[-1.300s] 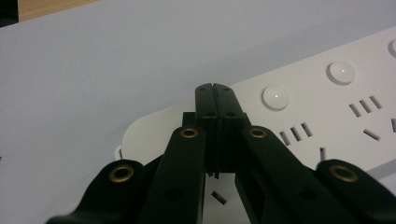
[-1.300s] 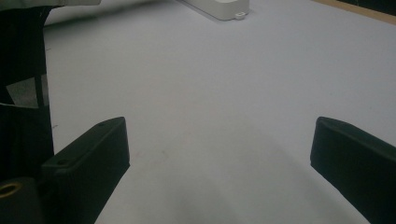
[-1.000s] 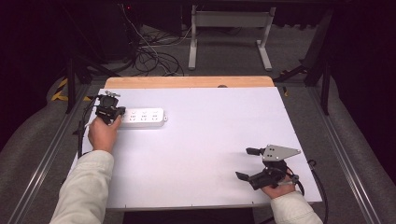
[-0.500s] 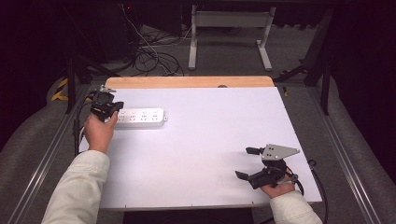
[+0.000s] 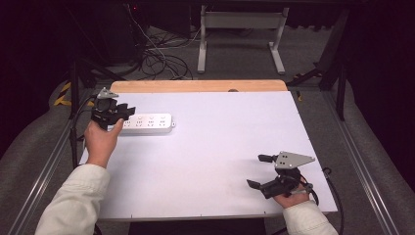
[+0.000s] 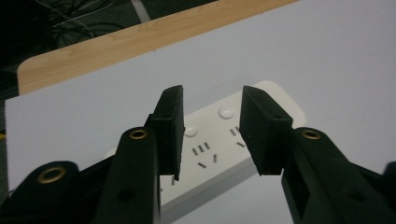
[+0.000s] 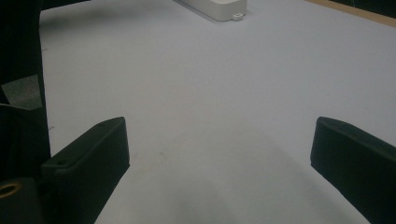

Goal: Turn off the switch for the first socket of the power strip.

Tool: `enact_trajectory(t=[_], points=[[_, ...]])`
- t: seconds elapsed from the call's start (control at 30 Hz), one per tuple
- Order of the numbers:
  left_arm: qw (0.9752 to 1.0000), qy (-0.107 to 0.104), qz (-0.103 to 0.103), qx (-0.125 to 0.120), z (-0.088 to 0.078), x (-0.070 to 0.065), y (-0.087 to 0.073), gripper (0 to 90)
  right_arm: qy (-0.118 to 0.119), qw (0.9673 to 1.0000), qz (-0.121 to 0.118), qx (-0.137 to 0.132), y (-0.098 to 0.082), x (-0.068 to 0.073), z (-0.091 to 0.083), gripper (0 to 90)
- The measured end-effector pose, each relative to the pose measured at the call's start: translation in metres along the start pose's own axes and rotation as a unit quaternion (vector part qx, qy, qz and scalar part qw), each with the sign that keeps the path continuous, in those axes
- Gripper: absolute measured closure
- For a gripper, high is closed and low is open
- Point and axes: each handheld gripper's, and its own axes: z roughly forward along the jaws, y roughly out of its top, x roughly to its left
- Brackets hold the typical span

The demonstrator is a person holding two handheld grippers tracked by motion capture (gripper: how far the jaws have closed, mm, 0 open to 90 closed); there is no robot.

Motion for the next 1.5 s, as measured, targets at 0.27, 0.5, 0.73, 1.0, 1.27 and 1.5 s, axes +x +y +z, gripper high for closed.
enact_trajectory(t=[0.27, 0.5, 0.73, 1.0, 1.27, 1.5], points=[[0.9976, -0.058, 0.001, -0.037, -0.022, -0.019, -0.002, 49.0, 0.001, 1.0, 0.0, -0.002, 0.0, 0.0, 0.0, 5.0], [0.994, -0.087, 0.014, -0.064, -0.038, -0.035, -0.015, 41.3, 0.0, 1.0, -0.001, -0.001, 0.001, 0.001, 0.0, 5.0], [0.9907, -0.1, 0.022, -0.09, -0.052, -0.05, -0.031, 37.7, 0.0, 1.0, -0.002, -0.002, 0.001, 0.001, 0.0, 5.0], [0.9871, -0.11, 0.029, -0.113, -0.059, -0.065, -0.056, 34.9, -0.001, 1.0, -0.003, -0.002, 0.001, 0.002, 0.0, 5.0], [0.9843, -0.122, 0.046, -0.119, -0.063, -0.077, -0.08, 31.0, -0.001, 1.0, -0.003, -0.002, 0.001, 0.002, 0.0, 5.0], [0.9821, -0.102, 0.075, -0.139, -0.058, -0.091, -0.108, 28.6, -0.001, 1.0, -0.005, -0.002, 0.001, 0.003, 0.0, 5.0]])
